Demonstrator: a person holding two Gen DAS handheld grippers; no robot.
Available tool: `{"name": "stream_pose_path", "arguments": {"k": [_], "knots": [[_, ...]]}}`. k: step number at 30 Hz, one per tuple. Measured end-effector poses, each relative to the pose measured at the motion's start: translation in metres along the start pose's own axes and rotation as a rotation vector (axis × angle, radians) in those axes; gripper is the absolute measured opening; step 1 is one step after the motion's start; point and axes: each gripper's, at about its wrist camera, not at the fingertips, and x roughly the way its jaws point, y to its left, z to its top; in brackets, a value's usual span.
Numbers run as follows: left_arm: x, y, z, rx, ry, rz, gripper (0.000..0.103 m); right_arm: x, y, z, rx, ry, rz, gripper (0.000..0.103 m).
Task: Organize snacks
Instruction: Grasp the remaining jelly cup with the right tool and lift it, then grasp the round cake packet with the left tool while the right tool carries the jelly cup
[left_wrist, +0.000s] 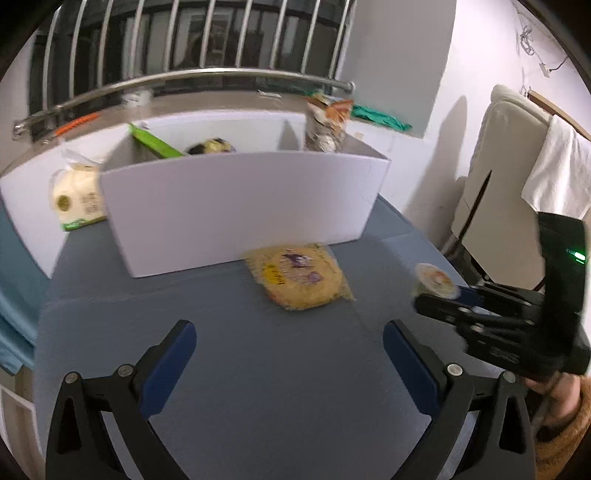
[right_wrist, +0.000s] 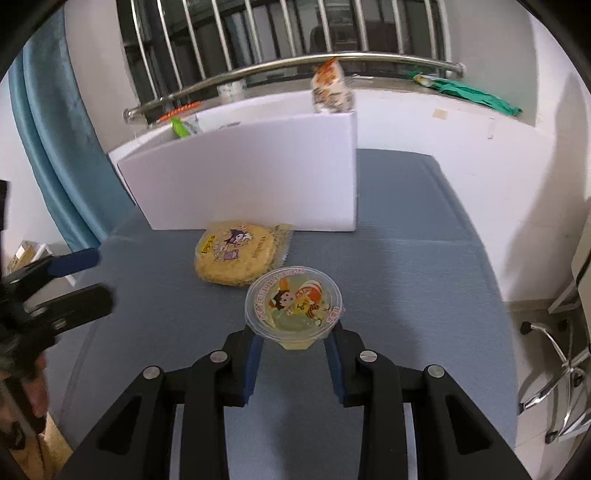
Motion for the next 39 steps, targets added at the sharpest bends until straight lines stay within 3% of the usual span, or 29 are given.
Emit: {"name": "stream_pose_path", "arguments": {"k": [6, 13, 17, 20, 21, 23, 25, 30, 34, 39], "knots": [[0.050, -0.022, 0.023, 0.025, 0.073, -0.004, 0.103, -0.033, -0.019, -0.018, 0.065, -0.032, -0.012, 0.034], [0.104, -0.035, 0.041, 0.054, 0.138, 0.085, 0.103, -0.049, -0.034, -0.031, 0.084, -0.035, -0.031, 0.034], [0.123, -0.027, 0.039, 0.035, 0.186, 0.145, 0.103, -0.052, -0.041, -0.036, 0.105, -0.036, -0.027, 0.034], [0.127, -0.025, 0.035, 0.049, 0.191, 0.148, 0.102, -0.053, -0.041, -0.035, 0.108, -0.041, -0.021, 0.034], [0.126, -0.025, 0.036, 0.056, 0.185, 0.148, 0.097, -0.053, -0.040, -0.034, 0.106, -0.044, -0.020, 0.034], [0.119, -0.021, 0.037, 0.037, 0.166, 0.118, 0.082, -0.053, -0.037, -0.033, 0.096, -0.047, -0.022, 0.034], [0.109, -0.013, 0.038, -0.006, 0.154, 0.067, 0.081, -0.053, -0.035, -0.032, 0.091, -0.048, -0.017, 0.034], [0.046, -0.002, 0.034, -0.023, 0.009, -0.006, 0.081, -0.053, -0.025, -0.028, 0.074, -0.054, -0.003, 0.034], [-0.018, 0.009, 0.036, -0.024, -0.120, -0.014, 0.081, -0.051, -0.011, -0.021, 0.056, -0.091, 0.041, 0.034], [-0.056, 0.035, 0.070, -0.048, -0.230, 0.013, 0.081, -0.040, 0.015, 0.011, 0.013, -0.120, 0.088, 0.034]]}}
